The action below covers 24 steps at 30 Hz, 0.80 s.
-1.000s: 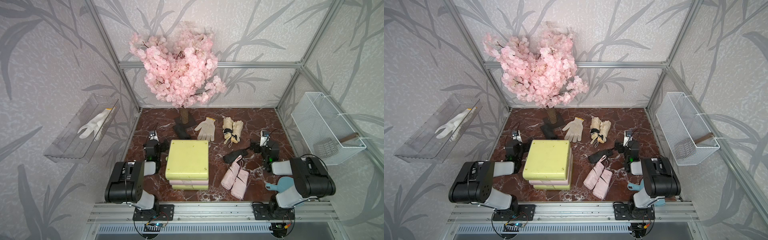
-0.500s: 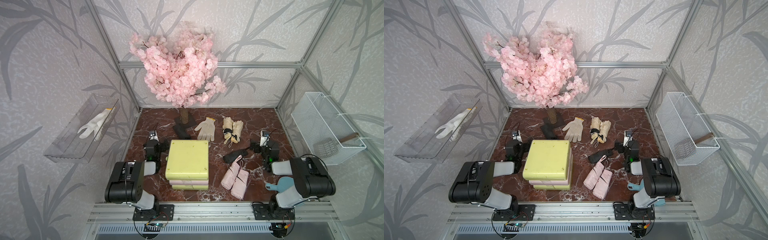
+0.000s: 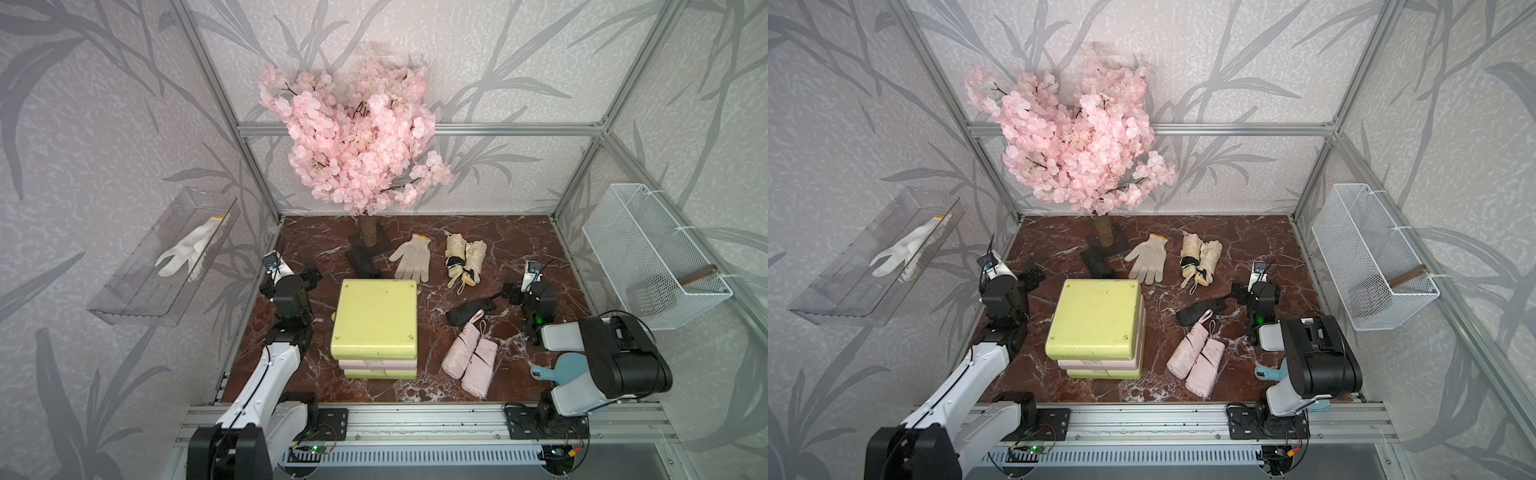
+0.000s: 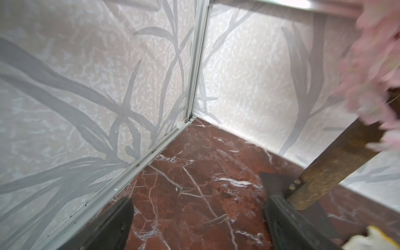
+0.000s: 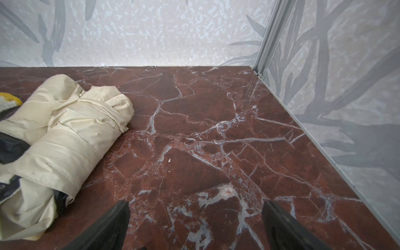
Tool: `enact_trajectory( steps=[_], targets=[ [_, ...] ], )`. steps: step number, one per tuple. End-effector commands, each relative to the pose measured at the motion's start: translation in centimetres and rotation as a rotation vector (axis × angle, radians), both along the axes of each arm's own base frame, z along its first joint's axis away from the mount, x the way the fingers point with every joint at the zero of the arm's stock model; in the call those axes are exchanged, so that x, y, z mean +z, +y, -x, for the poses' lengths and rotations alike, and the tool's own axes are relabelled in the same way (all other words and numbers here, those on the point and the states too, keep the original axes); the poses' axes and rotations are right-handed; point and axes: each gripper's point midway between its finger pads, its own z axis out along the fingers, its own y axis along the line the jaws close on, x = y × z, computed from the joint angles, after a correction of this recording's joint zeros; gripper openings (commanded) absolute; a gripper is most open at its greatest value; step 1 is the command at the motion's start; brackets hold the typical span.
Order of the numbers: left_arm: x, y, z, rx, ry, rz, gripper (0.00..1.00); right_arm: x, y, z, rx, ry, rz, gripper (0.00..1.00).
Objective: Place the umbrella in the drawer by color
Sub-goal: Adjust the storage box at the center of the board.
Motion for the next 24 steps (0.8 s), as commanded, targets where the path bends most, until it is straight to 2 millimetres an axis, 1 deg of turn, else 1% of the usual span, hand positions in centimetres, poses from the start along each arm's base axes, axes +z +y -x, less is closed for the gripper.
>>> enact_trajectory(
  steps=[1, 2, 3, 4, 5, 7, 8, 10, 11, 13, 15, 19, 21, 24],
  targets=[
    [-2.0, -0.6, 2.6, 0.022, 0.099, 0.174, 1.00, 4.3, -1.2, 1.4, -0.173, -0.136, 0.118, 0.99],
    [-1.5, -1.4, 2.9, -0.019, 0.077, 0.231, 1.00, 5.9, -0.4, 1.5, -0.169, -0.146, 0.164, 0.99],
    [-0.9, -2.8, 2.7, -0.101, 0.050, 0.275, 1.00, 7.6, 0.8, 1.5, -0.147, -0.158, 0.195, 0.99],
    [-0.8, -4.0, 2.8, -0.162, 0.043, 0.323, 1.00, 9.0, 1.8, 1.6, -0.126, -0.167, 0.202, 0.99],
    [-1.0, -4.8, 3.1, -0.195, 0.036, 0.402, 1.00, 10.4, 3.0, 1.8, -0.093, -0.168, 0.191, 0.99],
    [-1.9, -5.4, 3.7, -0.189, 0.025, 0.545, 1.00, 11.8, 5.0, 2.5, -0.024, -0.105, 0.103, 0.99],
    [-2.0, -5.7, 3.9, -0.197, 0.029, 0.586, 1.00, 12.1, 5.9, 3.0, 0.022, -0.049, 0.029, 1.00],
    [-1.1, -6.9, 4.1, -0.276, 0.060, 0.588, 1.00, 12.9, 7.6, 4.1, 0.108, 0.028, -0.078, 1.00],
    [-0.9, -7.4, 4.6, -0.297, 0.103, 0.585, 1.00, 13.3, 8.6, 4.7, 0.164, 0.049, -0.130, 1.00],
    [0.2, -8.7, 5.4, -0.377, 0.147, 0.564, 1.00, 14.0, 10.5, 5.9, 0.272, 0.090, -0.199, 0.99],
    [0.6, -9.5, 6.7, -0.430, 0.182, 0.540, 1.00, 14.8, 12.2, 7.3, 0.372, 0.118, -0.270, 0.99],
    [1.2, -10.7, 9.6, -0.516, 0.199, 0.514, 1.00, 15.9, 14.4, 9.7, 0.501, 0.131, -0.408, 0.99],
    [0.7, -11.5, 10.9, -0.562, 0.229, 0.517, 1.00, 16.2, 15.3, 10.7, 0.548, 0.142, -0.459, 0.99],
    [-0.6, -12.5, 11.9, -0.606, 0.301, 0.540, 1.00, 16.1, 16.6, 11.8, 0.595, 0.176, -0.466, 0.99]
  ],
)
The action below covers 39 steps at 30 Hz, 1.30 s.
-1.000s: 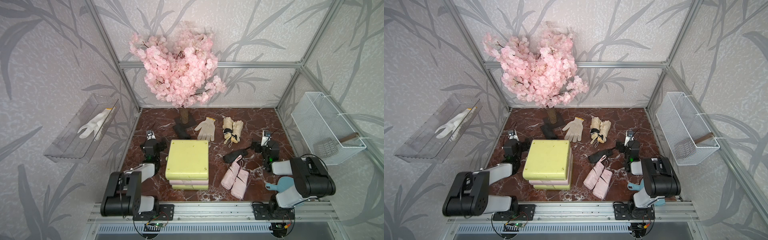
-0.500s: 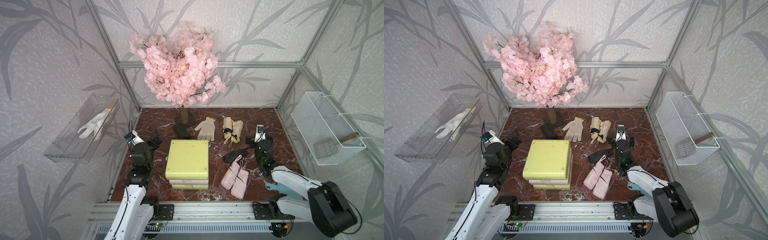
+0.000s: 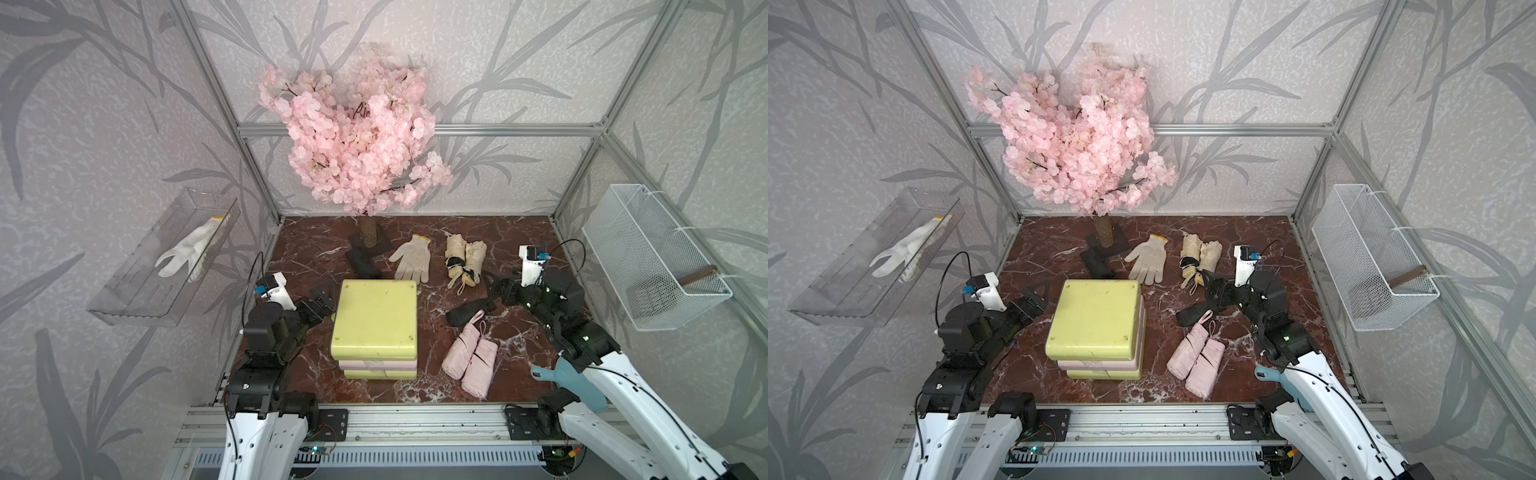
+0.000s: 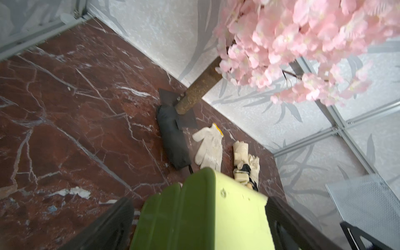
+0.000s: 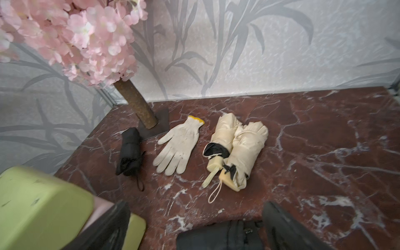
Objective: Place the umbrella in the drawer by color
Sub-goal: Adjust the storage box at the center of the board.
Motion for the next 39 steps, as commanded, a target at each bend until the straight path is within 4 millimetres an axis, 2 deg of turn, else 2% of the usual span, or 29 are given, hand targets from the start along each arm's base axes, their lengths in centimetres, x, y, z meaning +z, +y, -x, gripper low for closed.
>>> enact_trajectory(
  steps=[1, 4, 8, 11, 16, 21, 25, 27, 28, 35, 39],
  targets=[
    [-3.1, -1.7, 1.9, -0.113, 0.144, -0.003, 1.00, -1.2, 2.3, 2.3, 0.108, 0.100, -0.041, 0.99],
    [-3.2, -1.4, 2.1, -0.100, 0.155, -0.013, 1.00, -1.2, 3.6, 3.0, 0.135, 0.110, -0.029, 0.99],
    [-3.1, -1.1, 2.1, -0.102, 0.180, -0.060, 1.00, -0.4, 6.4, 4.0, 0.210, 0.095, -0.013, 0.99],
    [-3.2, -1.9, 1.9, -0.154, 0.182, -0.061, 1.00, 0.0, 8.9, 4.1, 0.272, 0.079, -0.013, 0.99],
    [-2.9, -3.3, 1.5, -0.215, 0.173, -0.014, 0.98, 1.4, 13.3, 4.0, 0.379, 0.077, -0.128, 0.99],
    [-2.3, -4.5, 1.5, -0.260, 0.155, -0.035, 0.96, 2.3, 16.8, 5.1, 0.467, 0.054, -0.145, 0.99],
    [-3.0, -5.4, 1.0, -0.268, 0.151, -0.077, 0.95, 1.5, 18.1, 5.5, 0.486, 0.049, -0.103, 0.99],
    [-3.6, -6.2, 0.5, -0.279, 0.154, -0.080, 0.93, 0.8, 18.1, 5.0, 0.465, 0.054, -0.064, 0.99],
    [-3.6, -6.6, 0.3, -0.286, 0.150, -0.078, 0.93, 0.5, 18.9, 5.8, 0.491, 0.061, -0.053, 0.99],
    [-2.3, -7.8, -0.1, -0.303, 0.110, -0.137, 0.89, -1.5, 19.9, 6.0, 0.502, 0.110, -0.027, 0.99],
    [-2.8, -8.3, 0.0, -0.313, 0.119, -0.158, 0.87, -1.9, 20.1, 5.8, 0.512, 0.107, 0.004, 0.97]
  ],
)
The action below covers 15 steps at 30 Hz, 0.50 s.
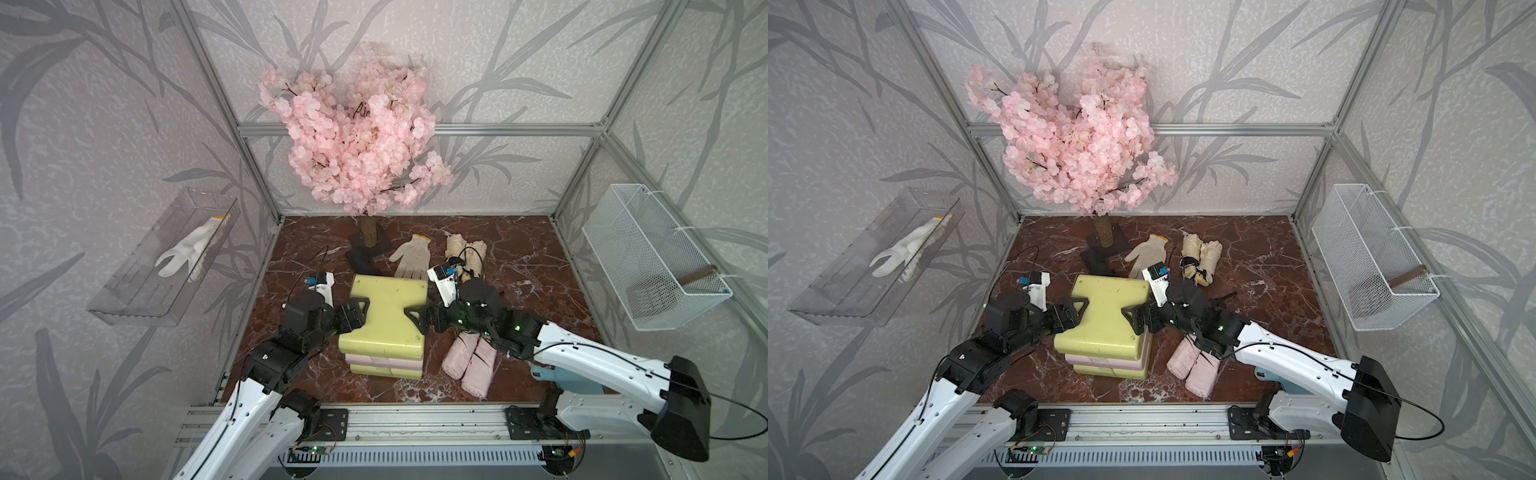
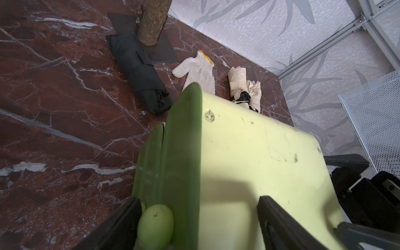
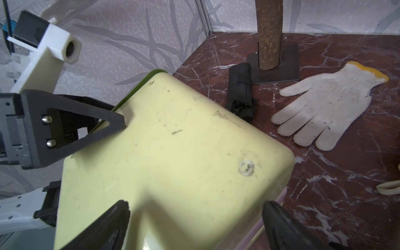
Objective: Place the umbrella in the drawer by color
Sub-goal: Adjust the storage box at the center of the board.
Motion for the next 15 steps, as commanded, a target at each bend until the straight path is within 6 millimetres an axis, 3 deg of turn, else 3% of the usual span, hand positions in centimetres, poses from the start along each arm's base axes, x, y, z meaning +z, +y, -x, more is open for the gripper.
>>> enact_trajectory(
  steps=[1, 3, 9, 15],
  targets=[
    [1.1, -0.3, -0.4, -0.001, -0.043, -0.012, 0.86, 1.3, 0.6, -0.3, 0.014, -0.051, 0.002, 0.94],
    [0.9, -0.6, -0.3, -0.011, -0.045, -0.015, 0.86, 1.2, 1.0, -0.7, 0.026, -0.075, 0.025, 0.89],
    [0.8, -1.3, 0.1, -0.024, -0.076, -0.024, 0.86, 1.4, 3.0, -2.1, 0.090, -0.082, 0.040, 0.86],
    [0.5, -1.2, 0.3, -0.010, -0.087, -0.032, 0.86, 1.0, 3.3, -7.1, 0.100, -0.040, 0.013, 0.86]
  ],
)
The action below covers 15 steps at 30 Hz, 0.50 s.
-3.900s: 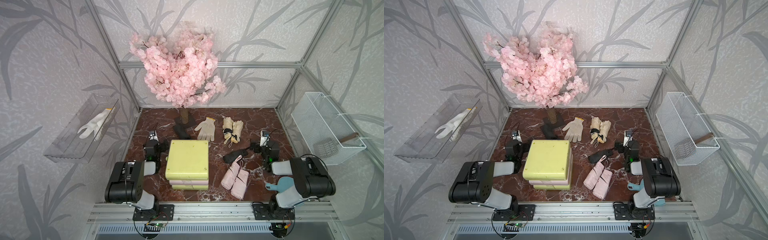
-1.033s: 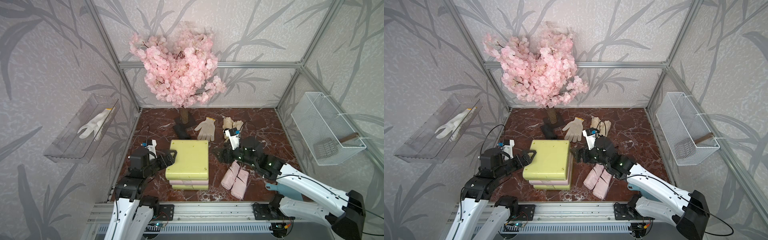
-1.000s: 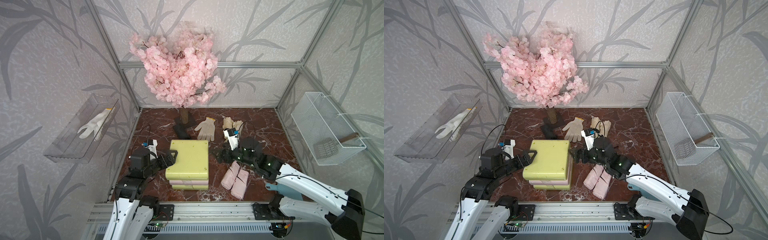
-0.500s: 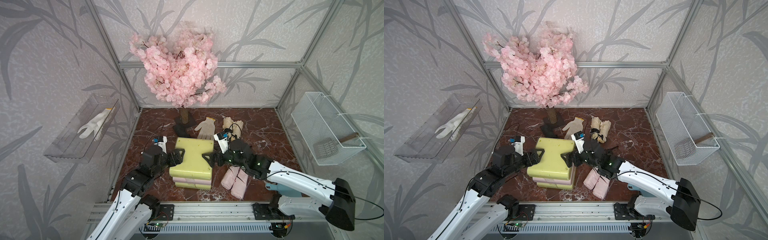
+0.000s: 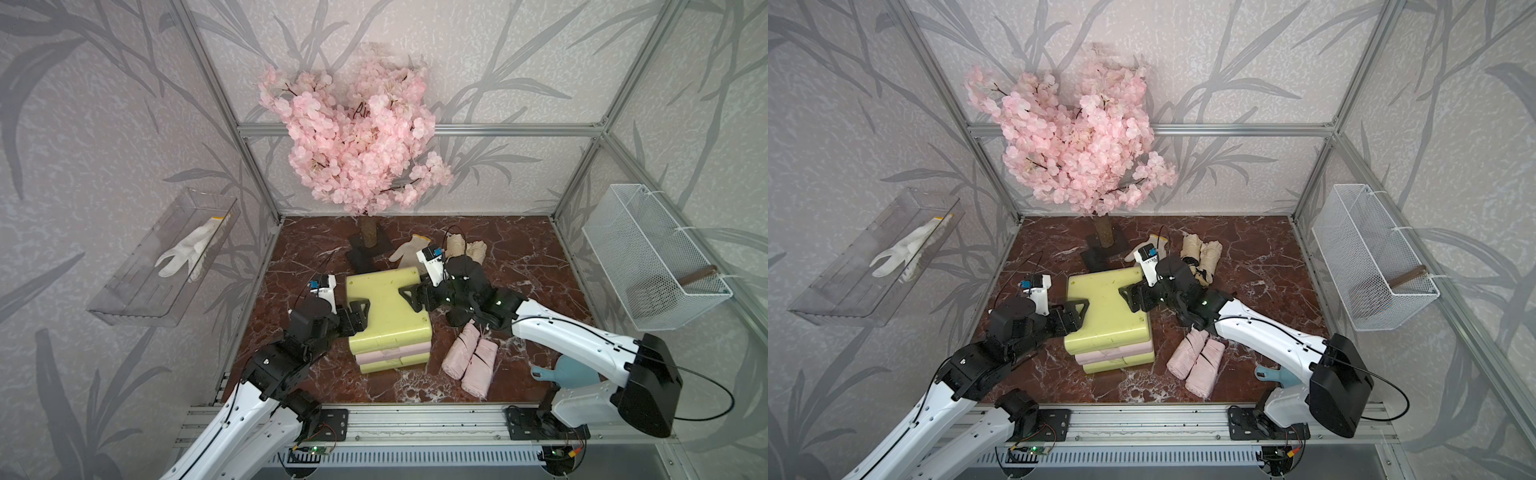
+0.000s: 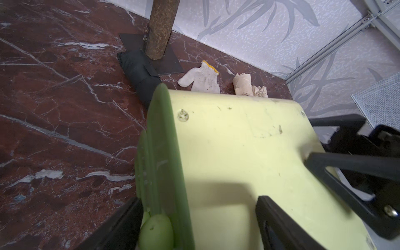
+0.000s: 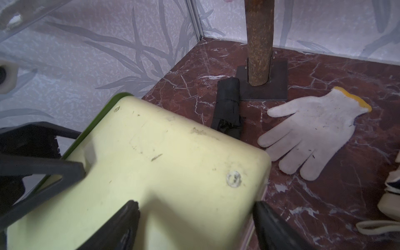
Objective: Place the umbrella in the drawer by color
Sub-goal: Adjust the storage box at the center of the board.
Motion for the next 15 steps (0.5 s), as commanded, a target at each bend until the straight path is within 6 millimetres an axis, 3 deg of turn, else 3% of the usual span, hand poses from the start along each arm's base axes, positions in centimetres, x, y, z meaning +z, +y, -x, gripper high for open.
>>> enact_trajectory(
  steps=[1, 6, 12, 15],
  targets=[
    [0.2, -1.1, -0.1, -0.030, -0.023, 0.036, 0.86, 0.4, 1.4, -1.8, 0.090, 0.006, -0.038, 0.86],
    [-0.1, -2.2, -0.3, -0.033, -0.026, 0.075, 0.85, -0.6, 2.1, -5.8, 0.046, -0.006, 0.038, 0.87],
    [1.9, -2.6, 0.0, -0.043, -0.098, 0.035, 0.85, -1.6, 2.5, -9.1, 0.001, 0.012, 0.108, 0.89],
    [2.4, -0.3, -0.1, 0.029, -0.107, -0.080, 0.89, -0.3, 0.9, -10.0, -0.080, -0.023, 0.152, 0.93]
  ],
)
